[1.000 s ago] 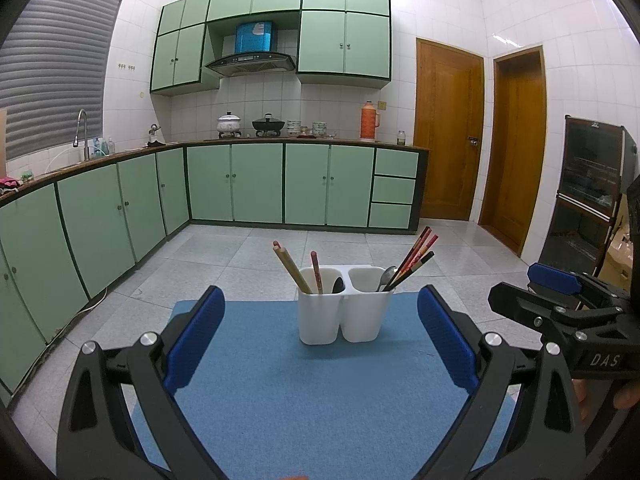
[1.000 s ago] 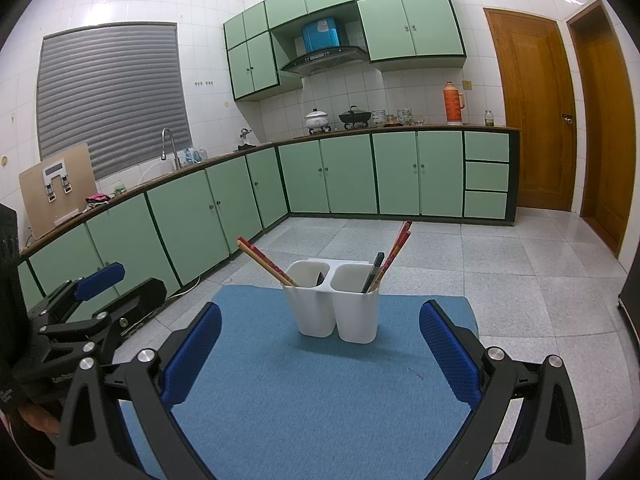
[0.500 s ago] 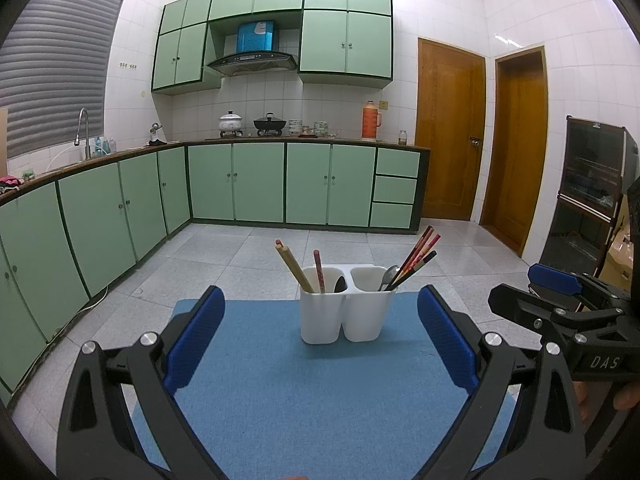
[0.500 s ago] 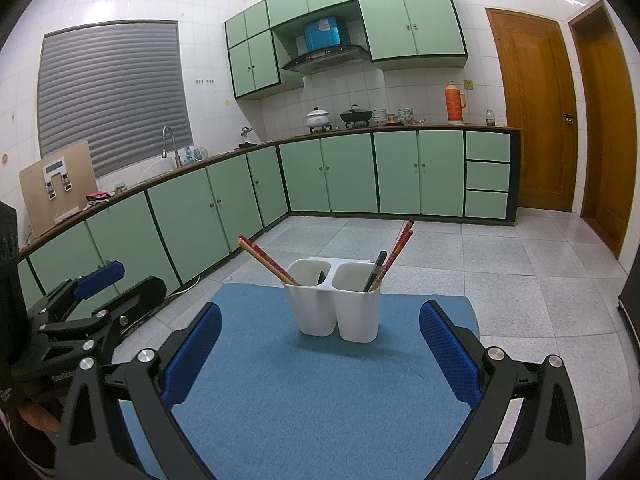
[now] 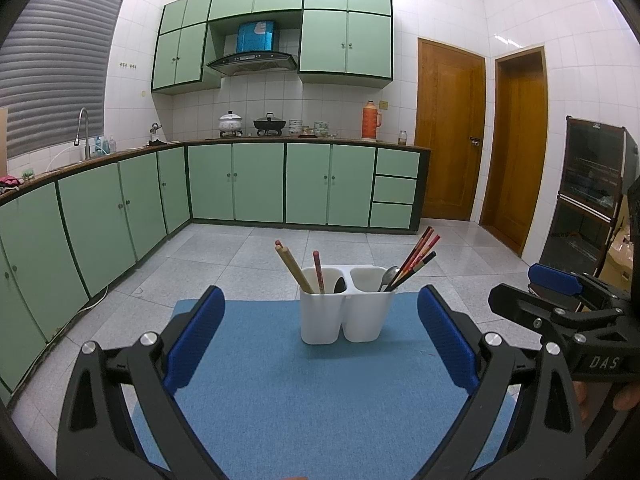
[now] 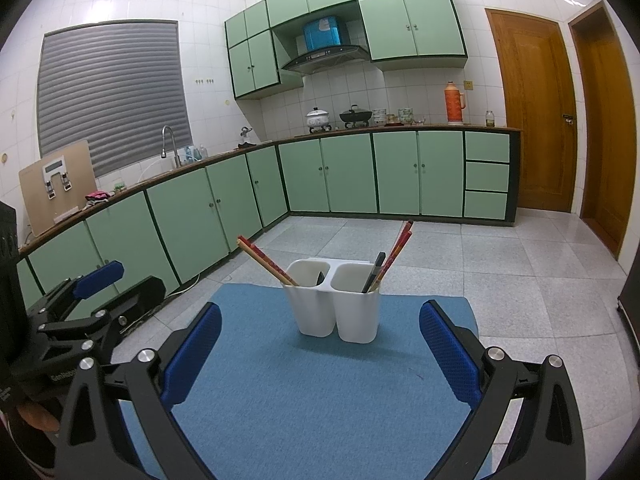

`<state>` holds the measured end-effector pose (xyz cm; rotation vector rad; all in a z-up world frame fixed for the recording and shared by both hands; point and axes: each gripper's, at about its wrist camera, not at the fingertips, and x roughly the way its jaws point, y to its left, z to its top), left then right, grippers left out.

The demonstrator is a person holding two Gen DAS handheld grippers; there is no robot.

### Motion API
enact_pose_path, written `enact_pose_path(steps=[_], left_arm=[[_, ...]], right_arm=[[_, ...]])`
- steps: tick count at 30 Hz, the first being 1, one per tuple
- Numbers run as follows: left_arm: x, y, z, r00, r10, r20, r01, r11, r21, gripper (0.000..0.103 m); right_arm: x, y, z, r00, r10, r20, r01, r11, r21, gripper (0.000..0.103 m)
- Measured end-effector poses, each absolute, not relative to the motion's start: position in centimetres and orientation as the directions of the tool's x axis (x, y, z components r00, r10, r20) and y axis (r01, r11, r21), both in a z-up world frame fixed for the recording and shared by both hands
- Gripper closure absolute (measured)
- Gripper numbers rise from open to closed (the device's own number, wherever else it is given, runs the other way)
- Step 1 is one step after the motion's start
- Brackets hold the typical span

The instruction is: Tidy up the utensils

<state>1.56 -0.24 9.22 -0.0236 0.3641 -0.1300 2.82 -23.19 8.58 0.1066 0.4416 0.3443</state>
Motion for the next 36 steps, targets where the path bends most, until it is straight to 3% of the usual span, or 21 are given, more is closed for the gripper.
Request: enact_pose_path(steps=[36], left_arm=[[1.52,-0.53,9.1,0.927,-0.111,-0.359,0.103,0.994,-0.042,0.009]], right_arm=[[3.49,-23.67,7.93,0.844,0.341,-0.414,-0.295,0.94,0.172,0.006]])
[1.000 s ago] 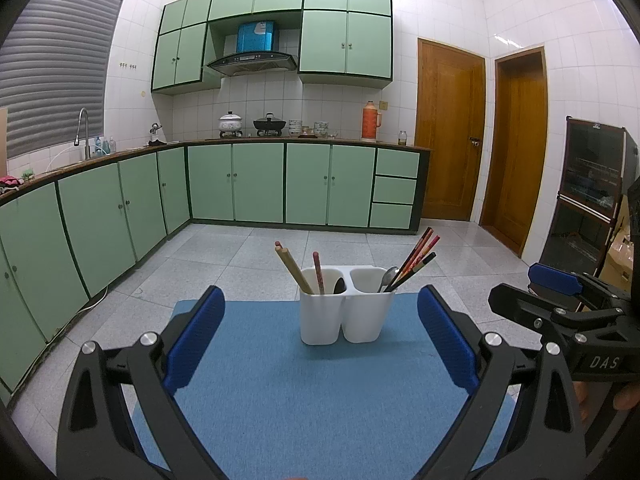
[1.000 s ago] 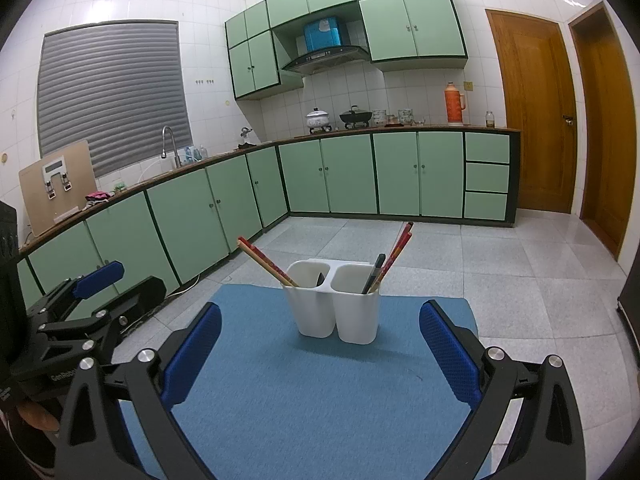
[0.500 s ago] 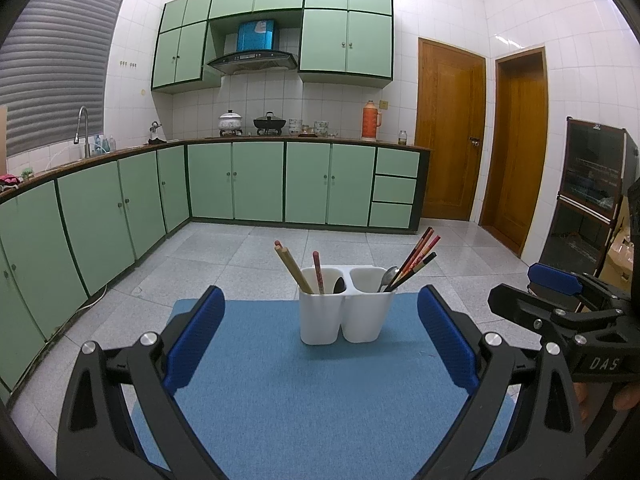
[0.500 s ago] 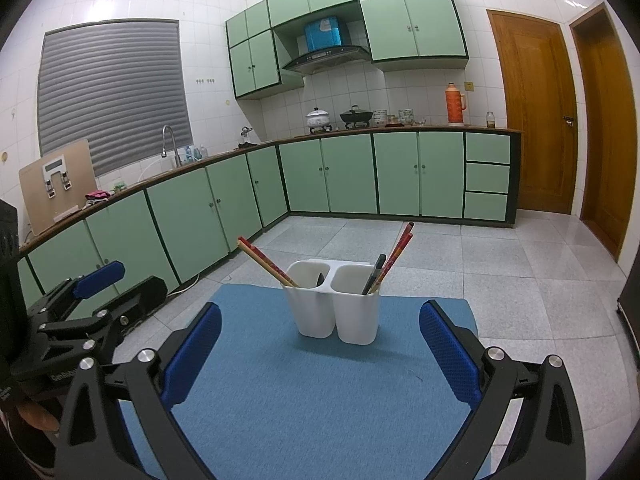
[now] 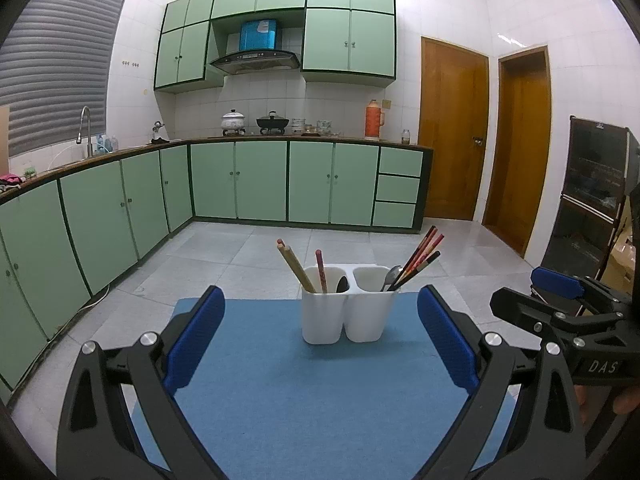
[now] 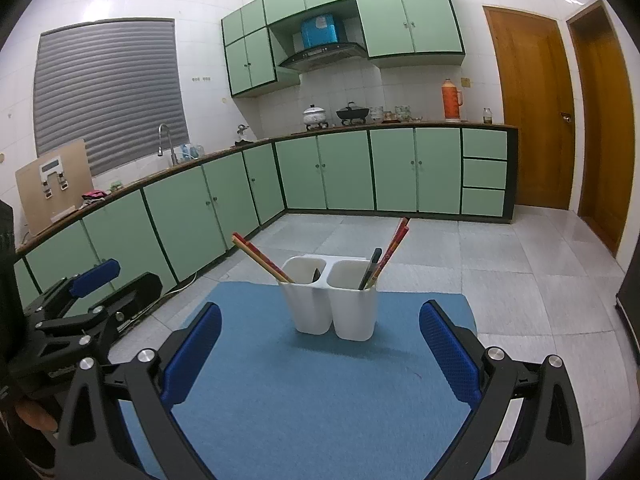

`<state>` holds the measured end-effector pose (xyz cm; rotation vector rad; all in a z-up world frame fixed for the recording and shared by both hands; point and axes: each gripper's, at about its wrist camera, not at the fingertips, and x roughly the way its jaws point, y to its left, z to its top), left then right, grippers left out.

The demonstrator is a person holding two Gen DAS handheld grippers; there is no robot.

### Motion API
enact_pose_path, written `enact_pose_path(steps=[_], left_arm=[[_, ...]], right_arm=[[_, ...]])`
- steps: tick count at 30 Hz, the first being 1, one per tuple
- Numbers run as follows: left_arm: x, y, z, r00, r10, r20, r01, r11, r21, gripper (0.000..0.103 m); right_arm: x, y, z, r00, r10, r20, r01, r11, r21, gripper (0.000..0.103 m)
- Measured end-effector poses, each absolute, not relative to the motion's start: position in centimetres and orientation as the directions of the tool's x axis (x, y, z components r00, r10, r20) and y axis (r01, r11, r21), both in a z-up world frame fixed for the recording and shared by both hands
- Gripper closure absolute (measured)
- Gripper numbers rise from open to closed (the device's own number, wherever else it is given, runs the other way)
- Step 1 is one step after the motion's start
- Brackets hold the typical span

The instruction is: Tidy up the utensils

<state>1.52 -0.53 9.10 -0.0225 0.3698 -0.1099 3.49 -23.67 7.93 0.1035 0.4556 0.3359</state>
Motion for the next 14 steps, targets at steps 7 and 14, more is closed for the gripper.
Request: enact_pose_path(steps=[7,14], left_arm=[[1.57,-0.76,9.19,0.922,-0.121,-0.369,0.111,0.993,-0.048,0.009],[1.58,-0.71,9.21,0.92,-0.122,-0.372,0.111,0.993,-0.051,0.009]], right_arm=[[3.59,-23.83,7.78,0.843,0.339,-0.417,-0.294,0.941,0.17,0.006],[3.57,-23.77,7.8,0.843,0.339,-0.418,-0.293,0.941,0.17,0.006]])
